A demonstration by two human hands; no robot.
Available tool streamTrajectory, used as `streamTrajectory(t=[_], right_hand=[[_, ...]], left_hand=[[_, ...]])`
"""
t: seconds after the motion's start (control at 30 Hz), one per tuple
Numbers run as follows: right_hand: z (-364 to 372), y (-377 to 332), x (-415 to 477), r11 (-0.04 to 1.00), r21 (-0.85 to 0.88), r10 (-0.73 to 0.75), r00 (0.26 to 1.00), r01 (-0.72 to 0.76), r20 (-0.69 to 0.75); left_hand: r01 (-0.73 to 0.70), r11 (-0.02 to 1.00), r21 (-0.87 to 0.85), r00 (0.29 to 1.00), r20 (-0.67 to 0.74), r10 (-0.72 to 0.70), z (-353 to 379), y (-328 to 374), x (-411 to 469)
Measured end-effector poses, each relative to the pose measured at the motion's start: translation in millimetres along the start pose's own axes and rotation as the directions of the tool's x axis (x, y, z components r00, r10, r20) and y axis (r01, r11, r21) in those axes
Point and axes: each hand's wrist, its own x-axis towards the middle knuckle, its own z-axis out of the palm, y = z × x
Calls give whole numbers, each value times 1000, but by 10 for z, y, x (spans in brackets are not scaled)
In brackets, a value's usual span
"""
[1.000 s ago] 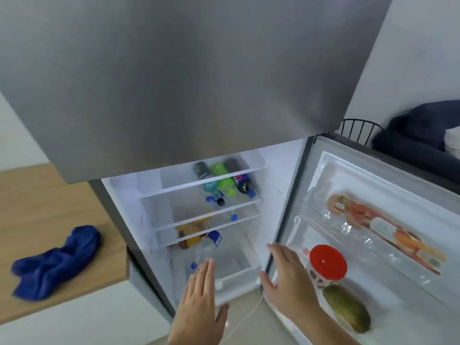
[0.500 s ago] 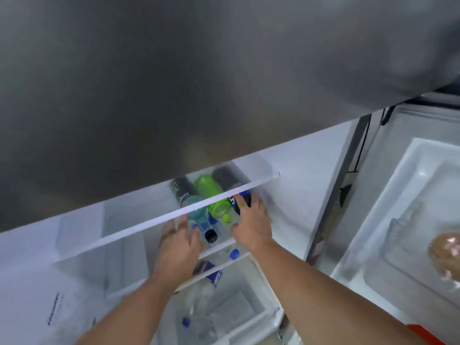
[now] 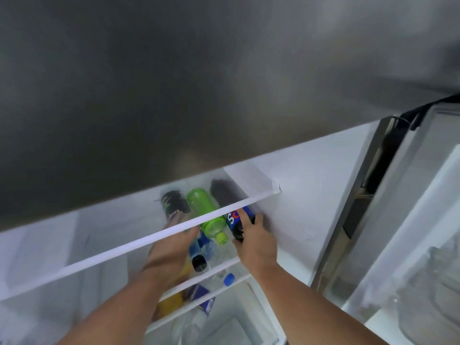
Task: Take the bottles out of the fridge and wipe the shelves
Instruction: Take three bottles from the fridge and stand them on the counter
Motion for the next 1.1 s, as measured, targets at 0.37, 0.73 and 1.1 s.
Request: streamTrajectory(t=[0.37,0.73,1.1], right_hand=[[-563,-59,-1141,714,622,294,944,-323,153],[-2036,-476,-3178,291,782,365,820,-551,442],[-3631,-1571,-4610,458,762,14,861,-458,509]], left_hand=[[-44,997,-63,998,-40,42,-319,524,-916],[181,714,-676,963,-25,-268,-1674,1078,-3224],[151,531,-833,768,-239,-594,-3622,1103,-5459]])
